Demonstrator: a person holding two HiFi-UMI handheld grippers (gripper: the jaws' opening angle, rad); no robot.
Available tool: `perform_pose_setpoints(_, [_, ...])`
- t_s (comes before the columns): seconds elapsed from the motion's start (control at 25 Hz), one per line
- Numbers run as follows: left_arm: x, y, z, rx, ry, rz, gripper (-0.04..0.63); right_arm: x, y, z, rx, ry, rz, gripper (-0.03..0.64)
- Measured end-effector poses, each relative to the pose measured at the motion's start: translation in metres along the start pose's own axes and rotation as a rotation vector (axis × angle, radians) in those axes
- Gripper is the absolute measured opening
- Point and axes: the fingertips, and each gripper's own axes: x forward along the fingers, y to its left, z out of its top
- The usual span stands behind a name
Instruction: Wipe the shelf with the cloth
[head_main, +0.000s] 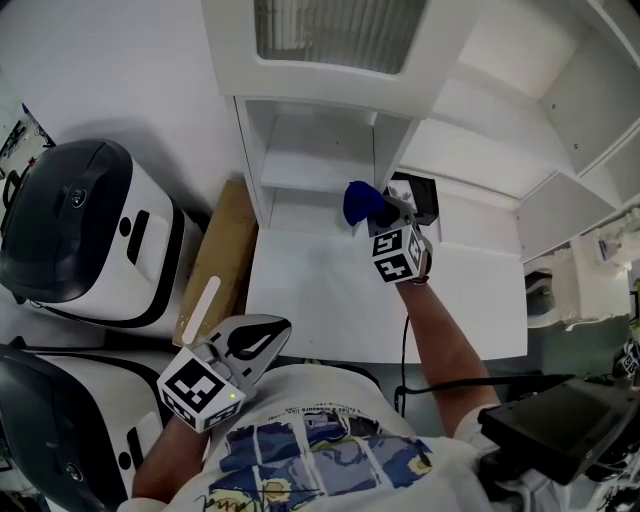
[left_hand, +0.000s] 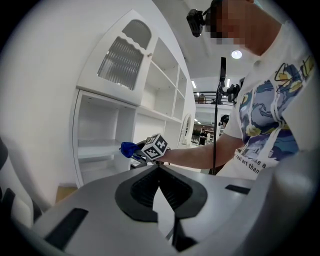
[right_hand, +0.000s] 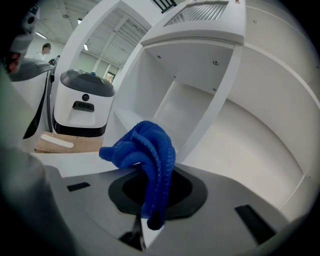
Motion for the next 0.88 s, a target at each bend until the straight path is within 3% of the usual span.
perform_pose_setpoints(0.4, [0.009, -0.005, 0.0, -0.006, 0.001, -0.014, 0.011, -0.014, -0.028, -0.003, 0.005, -0.003, -0.02, 0.066])
perform_pose_setpoints(0.88, [0.001, -0.006, 0.0, 0.0, -0.007, -0.022, 0.011, -0.048, -0.069, 0.055, 0.011, -0.107, -0.091, 0.066])
